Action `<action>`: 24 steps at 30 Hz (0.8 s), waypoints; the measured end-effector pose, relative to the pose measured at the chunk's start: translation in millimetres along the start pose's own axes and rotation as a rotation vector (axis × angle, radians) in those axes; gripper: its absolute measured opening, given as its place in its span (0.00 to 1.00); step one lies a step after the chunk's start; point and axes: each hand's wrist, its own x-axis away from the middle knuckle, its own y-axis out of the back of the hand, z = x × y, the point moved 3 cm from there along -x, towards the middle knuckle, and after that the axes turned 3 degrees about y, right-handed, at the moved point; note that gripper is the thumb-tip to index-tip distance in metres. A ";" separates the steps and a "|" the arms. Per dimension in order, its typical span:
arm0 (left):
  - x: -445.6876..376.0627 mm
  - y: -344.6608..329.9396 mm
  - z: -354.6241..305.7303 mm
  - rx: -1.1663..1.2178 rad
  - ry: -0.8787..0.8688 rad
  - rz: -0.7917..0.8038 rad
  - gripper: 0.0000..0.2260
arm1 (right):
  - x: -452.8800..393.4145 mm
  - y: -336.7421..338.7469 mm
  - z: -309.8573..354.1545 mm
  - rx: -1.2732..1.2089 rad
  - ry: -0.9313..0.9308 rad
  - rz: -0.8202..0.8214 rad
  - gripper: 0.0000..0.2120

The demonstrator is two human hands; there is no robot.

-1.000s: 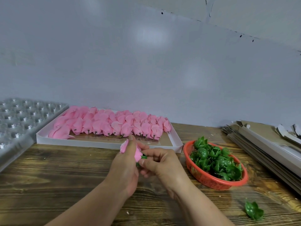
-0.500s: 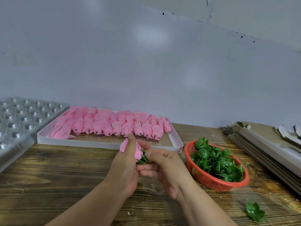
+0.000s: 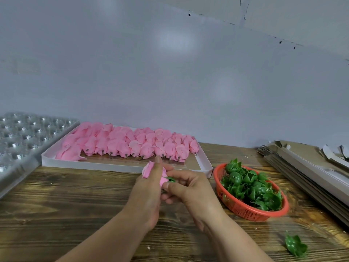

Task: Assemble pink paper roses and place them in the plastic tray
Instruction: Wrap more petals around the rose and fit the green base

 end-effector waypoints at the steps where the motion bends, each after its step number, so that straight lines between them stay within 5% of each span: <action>1: -0.1 0.5 0.3 -0.008 -0.003 -0.004 0.19 | 0.2 -0.5 0.2 -0.004 0.002 0.007 0.11; 12: 2.8 -0.8 0.1 0.010 -0.045 -0.011 0.25 | 0.4 -6.1 -6.6 -0.103 -0.096 0.003 0.09; 24: 6.3 4.7 -9.2 -0.249 -0.310 -0.122 0.14 | 0.6 -12.0 -7.8 -0.159 -0.104 0.032 0.17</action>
